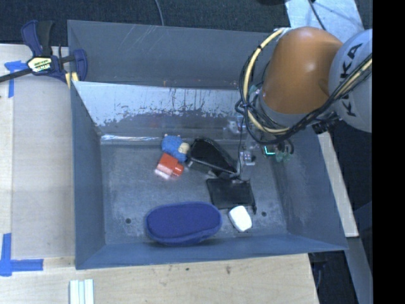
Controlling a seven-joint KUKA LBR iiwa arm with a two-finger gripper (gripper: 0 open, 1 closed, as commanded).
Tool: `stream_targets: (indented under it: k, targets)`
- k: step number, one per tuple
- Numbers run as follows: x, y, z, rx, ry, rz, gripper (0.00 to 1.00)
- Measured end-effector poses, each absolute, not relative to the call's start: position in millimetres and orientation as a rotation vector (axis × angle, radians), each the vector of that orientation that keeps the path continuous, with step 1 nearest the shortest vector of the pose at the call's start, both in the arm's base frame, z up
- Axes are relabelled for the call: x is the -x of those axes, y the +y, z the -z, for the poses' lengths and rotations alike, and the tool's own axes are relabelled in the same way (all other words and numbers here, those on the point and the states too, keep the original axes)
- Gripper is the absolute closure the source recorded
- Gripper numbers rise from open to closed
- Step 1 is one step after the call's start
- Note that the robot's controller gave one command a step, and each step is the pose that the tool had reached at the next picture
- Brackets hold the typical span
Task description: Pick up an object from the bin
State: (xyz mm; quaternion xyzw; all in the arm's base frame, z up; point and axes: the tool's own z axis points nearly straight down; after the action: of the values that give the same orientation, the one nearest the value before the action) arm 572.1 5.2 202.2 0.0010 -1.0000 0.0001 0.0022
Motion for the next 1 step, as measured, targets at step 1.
stream_targets:
  k: [1]
  targets:
    - [-610.4, -46.0, -88.5, -0.006, -3.134, -0.001, 0.0]
